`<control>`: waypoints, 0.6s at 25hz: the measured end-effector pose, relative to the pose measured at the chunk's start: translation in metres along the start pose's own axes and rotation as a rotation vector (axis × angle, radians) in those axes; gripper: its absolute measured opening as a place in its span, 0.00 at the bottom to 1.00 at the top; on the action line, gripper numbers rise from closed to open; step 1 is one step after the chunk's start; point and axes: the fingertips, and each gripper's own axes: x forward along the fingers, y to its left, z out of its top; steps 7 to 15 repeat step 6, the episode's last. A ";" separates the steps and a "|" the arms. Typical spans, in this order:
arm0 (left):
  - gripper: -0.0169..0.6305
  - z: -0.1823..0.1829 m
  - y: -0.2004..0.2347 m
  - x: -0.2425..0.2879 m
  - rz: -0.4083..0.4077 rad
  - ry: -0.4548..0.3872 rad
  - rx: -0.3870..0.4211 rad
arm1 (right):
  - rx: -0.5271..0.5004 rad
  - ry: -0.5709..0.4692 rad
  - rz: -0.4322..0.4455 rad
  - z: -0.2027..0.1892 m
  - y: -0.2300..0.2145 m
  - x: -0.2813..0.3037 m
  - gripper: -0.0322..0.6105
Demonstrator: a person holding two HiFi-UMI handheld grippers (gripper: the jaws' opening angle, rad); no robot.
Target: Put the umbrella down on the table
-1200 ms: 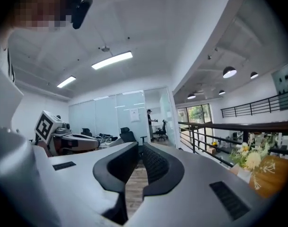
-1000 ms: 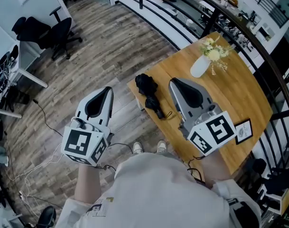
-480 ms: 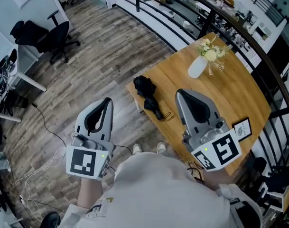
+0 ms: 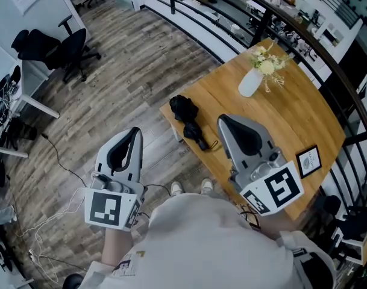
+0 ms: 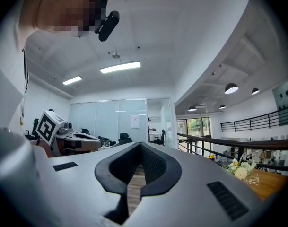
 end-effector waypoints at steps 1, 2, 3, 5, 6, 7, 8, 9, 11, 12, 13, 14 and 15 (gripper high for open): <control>0.05 0.001 -0.001 0.000 -0.002 -0.002 0.001 | 0.000 0.000 -0.001 0.000 0.000 0.000 0.09; 0.05 0.001 -0.001 0.001 -0.003 -0.005 0.002 | 0.000 0.000 -0.001 -0.001 -0.001 -0.001 0.09; 0.05 0.000 -0.002 0.001 -0.004 -0.006 0.003 | 0.000 0.000 0.000 -0.002 -0.001 -0.001 0.09; 0.05 -0.001 -0.002 0.002 -0.005 -0.008 0.004 | 0.000 0.001 0.001 -0.005 -0.001 -0.001 0.09; 0.05 -0.002 -0.003 0.002 -0.005 -0.008 0.004 | 0.000 0.001 0.002 -0.006 -0.001 -0.001 0.09; 0.05 -0.002 -0.003 0.002 -0.005 -0.008 0.004 | 0.000 0.001 0.002 -0.006 -0.001 -0.001 0.09; 0.05 -0.002 -0.003 0.002 -0.005 -0.008 0.004 | 0.000 0.001 0.002 -0.006 -0.001 -0.001 0.09; 0.05 -0.002 -0.003 0.002 -0.005 -0.008 0.004 | 0.000 0.001 0.002 -0.006 -0.001 -0.001 0.09; 0.05 -0.002 -0.003 0.002 -0.005 -0.008 0.004 | 0.000 0.001 0.002 -0.006 -0.001 -0.001 0.09; 0.05 -0.002 -0.003 0.002 -0.005 -0.008 0.004 | 0.000 0.001 0.002 -0.006 -0.001 -0.001 0.09; 0.05 -0.002 -0.003 0.002 -0.005 -0.008 0.004 | 0.000 0.001 0.002 -0.006 -0.001 -0.001 0.09; 0.05 -0.002 -0.003 0.002 -0.005 -0.008 0.004 | 0.000 0.001 0.002 -0.006 -0.001 -0.001 0.09; 0.05 -0.002 -0.003 0.002 -0.005 -0.008 0.004 | 0.000 0.001 0.002 -0.006 -0.001 -0.001 0.09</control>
